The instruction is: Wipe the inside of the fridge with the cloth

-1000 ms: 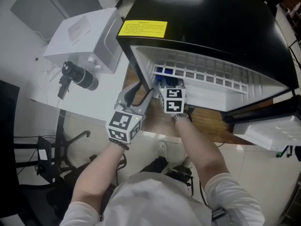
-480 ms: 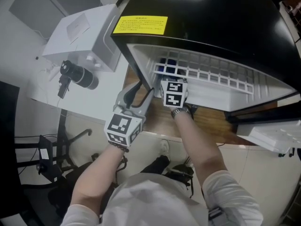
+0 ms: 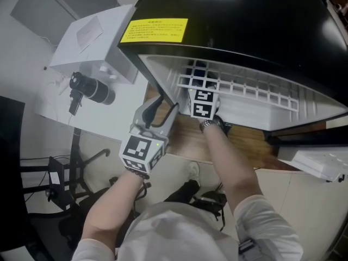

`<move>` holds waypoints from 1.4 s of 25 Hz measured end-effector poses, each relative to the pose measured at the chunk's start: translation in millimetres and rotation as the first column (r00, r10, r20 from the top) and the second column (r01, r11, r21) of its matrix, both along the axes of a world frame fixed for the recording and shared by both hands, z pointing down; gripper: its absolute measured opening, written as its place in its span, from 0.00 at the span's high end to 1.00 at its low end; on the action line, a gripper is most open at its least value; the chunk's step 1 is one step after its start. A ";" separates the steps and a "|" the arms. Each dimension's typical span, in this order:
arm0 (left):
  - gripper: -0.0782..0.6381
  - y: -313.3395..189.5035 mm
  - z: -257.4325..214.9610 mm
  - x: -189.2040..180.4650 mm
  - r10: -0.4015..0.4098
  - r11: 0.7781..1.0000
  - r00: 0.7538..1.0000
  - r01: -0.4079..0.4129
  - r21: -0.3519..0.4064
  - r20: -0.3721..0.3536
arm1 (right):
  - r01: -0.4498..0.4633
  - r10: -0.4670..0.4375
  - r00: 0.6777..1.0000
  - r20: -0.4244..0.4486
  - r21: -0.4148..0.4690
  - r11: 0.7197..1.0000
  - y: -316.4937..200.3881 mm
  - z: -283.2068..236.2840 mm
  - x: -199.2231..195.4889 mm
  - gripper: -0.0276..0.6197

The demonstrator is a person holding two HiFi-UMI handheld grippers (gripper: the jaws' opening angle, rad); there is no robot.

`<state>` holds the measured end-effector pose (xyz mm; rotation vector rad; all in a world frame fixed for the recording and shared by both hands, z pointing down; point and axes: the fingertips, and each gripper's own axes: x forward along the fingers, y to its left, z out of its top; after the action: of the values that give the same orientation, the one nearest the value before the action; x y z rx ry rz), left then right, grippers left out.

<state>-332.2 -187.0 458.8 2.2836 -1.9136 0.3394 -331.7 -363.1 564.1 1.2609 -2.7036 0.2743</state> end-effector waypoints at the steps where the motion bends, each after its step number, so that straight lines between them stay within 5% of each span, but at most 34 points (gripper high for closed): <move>1: 0.65 0.0 0.1 -0.2 -0.001 1.000 1.000 0.001 0.000 0.001 | -0.003 0.003 1.000 -0.001 -0.001 1.000 -2.4 1.0 -0.2 0.90; 35: 0.65 -1.4 0.7 -1.9 -0.054 0.998 0.999 0.054 0.017 -0.002 | -0.186 0.185 0.980 -0.070 -0.011 0.983 -48.6 9.1 101.1 0.90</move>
<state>-334.1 -188.4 459.5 2.2366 -1.9808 0.3157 -230.6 -411.7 573.2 1.4908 -2.5244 0.2701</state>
